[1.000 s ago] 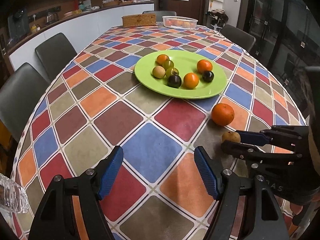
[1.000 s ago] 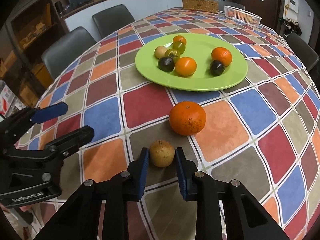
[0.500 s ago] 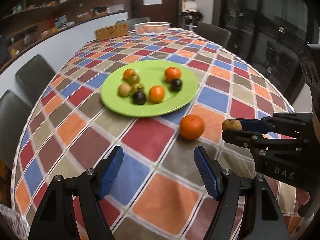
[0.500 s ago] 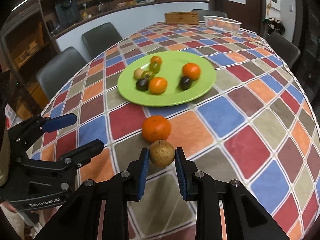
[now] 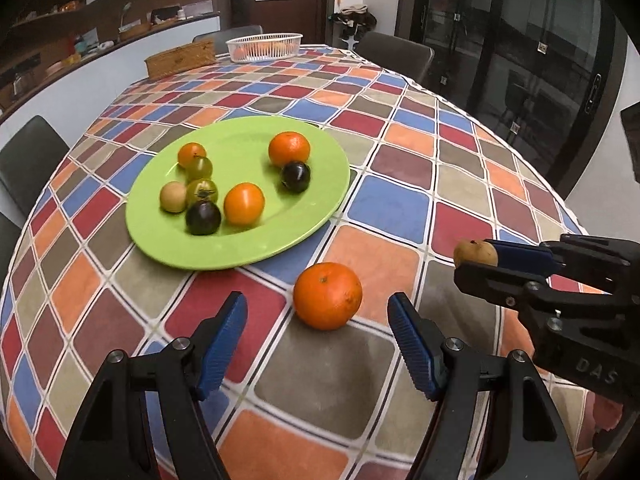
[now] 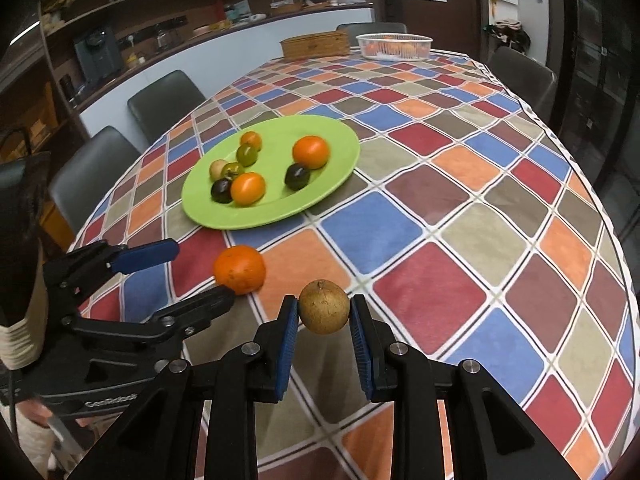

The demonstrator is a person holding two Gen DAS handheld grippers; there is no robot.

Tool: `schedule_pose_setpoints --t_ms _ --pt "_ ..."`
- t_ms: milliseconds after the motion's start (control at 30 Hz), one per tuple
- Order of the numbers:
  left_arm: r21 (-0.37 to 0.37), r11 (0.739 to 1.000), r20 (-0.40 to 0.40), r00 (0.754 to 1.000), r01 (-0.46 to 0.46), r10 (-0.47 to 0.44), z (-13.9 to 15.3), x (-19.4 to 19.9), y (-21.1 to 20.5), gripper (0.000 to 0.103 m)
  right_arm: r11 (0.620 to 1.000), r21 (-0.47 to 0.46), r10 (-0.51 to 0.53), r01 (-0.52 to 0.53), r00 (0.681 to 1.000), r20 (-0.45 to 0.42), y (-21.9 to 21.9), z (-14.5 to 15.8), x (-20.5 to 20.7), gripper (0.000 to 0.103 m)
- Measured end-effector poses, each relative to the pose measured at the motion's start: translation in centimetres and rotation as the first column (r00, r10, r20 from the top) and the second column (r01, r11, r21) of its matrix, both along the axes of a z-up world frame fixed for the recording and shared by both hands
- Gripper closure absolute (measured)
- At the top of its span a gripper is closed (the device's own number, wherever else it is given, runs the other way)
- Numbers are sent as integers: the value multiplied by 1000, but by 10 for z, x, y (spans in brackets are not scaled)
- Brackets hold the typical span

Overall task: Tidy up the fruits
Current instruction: 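Grasp the tan round fruit with the right tool while the left tool grasps the large orange, then carry the large orange over the plate with the left tool while the right tool carries the tan fruit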

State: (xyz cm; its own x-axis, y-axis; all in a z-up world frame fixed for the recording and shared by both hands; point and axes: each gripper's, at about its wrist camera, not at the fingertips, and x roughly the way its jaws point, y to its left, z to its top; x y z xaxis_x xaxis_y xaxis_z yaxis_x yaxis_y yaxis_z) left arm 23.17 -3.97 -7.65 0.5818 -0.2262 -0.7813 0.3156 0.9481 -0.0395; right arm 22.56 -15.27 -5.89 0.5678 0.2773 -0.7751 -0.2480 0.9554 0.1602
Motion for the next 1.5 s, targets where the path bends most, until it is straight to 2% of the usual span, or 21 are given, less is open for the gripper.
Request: schedule_pose_setpoints --t_ms 200,433,800,1200,1500 --pt "1 1000 -40 999 -5 5 -11 13 -6 44 1000 -2 -11 11 1000 2 -5 -2 3 75" --pt "-1 1000 -66 998 -3 3 -18 19 -9 62 1000 -4 -14 14 1000 -4 -6 -4 8 75" --pt "-20 1000 -55 998 1 -2 -12 16 -5 63 1000 -7 -5 5 1000 -3 -4 -4 10 75" --pt "-58 998 46 999 -8 11 33 3 12 63 999 17 29 -30 998 56 8 22 10 75" --pt "-54 998 124 992 -29 36 66 18 28 63 997 20 66 -69 991 119 23 51 31 75"
